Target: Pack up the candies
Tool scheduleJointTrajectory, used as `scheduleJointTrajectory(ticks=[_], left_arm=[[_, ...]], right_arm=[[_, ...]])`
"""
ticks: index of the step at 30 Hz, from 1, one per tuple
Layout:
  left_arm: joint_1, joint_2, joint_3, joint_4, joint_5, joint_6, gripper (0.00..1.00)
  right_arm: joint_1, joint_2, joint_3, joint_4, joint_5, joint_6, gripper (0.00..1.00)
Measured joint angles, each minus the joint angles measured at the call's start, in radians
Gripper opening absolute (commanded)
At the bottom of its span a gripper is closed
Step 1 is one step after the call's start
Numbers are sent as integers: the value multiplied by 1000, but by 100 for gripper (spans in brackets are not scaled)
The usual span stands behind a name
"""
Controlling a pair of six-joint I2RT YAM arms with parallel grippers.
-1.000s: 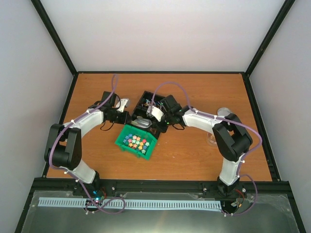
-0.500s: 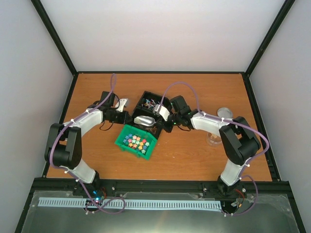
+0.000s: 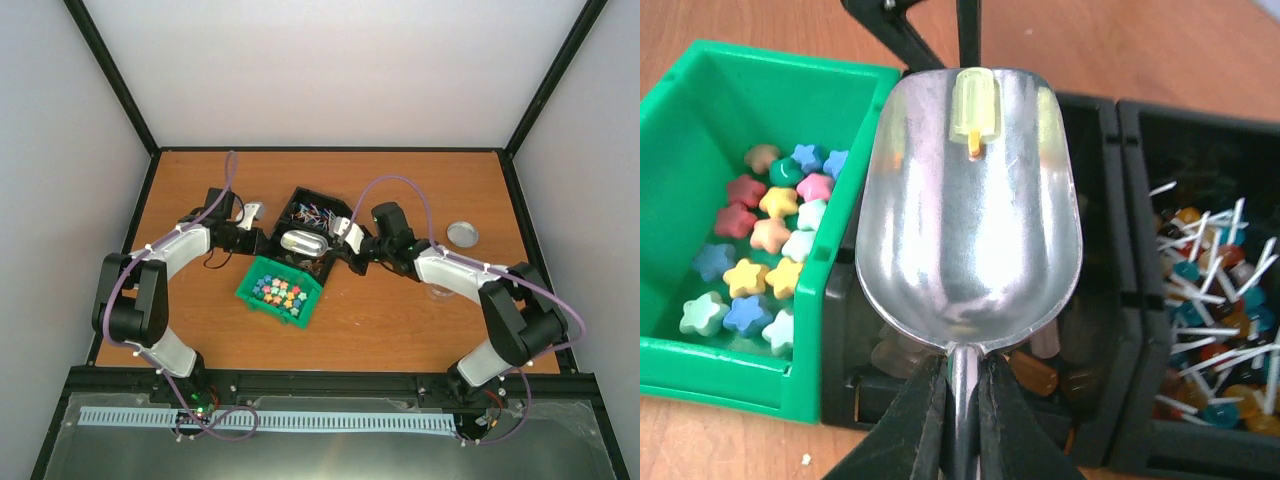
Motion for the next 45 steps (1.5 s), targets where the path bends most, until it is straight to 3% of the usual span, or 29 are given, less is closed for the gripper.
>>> scheduleJointTrajectory(ticks=[8, 11, 20, 26, 45], left_arm=[[0, 0, 0, 0, 0, 0, 1], [0, 0, 0, 0, 0, 0, 1], [0, -3, 0, 0, -2, 0, 1], [0, -3, 0, 0, -2, 0, 1], [1, -23, -12, 1, -27, -2, 1]], right_arm=[[0, -74, -25, 50, 62, -91, 3], [0, -75, -7, -4, 96, -124, 3], [51, -38, 253, -414, 242, -168, 3], [114, 98, 453, -707, 351, -140, 3], [190, 335, 896, -1169, 607, -131, 3]])
